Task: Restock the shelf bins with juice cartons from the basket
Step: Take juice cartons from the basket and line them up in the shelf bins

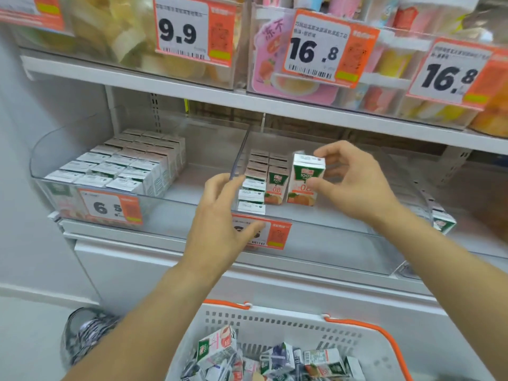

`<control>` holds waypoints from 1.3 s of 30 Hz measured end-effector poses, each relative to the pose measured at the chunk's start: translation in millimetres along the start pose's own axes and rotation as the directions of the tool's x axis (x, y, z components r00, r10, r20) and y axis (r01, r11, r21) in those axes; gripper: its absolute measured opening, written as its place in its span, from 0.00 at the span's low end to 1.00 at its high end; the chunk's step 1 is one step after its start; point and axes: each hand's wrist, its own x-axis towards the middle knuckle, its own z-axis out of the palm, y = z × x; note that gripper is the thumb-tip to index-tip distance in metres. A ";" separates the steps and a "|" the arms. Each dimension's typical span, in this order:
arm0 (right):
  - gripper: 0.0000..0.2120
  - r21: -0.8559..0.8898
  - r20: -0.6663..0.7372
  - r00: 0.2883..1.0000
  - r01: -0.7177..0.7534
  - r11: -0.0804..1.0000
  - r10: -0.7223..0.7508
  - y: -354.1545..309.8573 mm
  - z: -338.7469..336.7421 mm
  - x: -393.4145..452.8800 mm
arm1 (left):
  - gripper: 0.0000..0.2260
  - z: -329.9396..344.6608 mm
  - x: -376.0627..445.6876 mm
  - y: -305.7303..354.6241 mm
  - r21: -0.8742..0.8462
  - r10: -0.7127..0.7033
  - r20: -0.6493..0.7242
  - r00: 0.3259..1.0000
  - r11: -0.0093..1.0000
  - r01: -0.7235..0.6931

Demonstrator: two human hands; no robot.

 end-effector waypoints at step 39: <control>0.04 -0.125 0.434 0.794 -0.414 0.902 0.425 95.2 71.8 -205.6 | 0.09 51.2 -134.9 -74.8 0.348 -0.326 0.636 0.700 0.930 0.117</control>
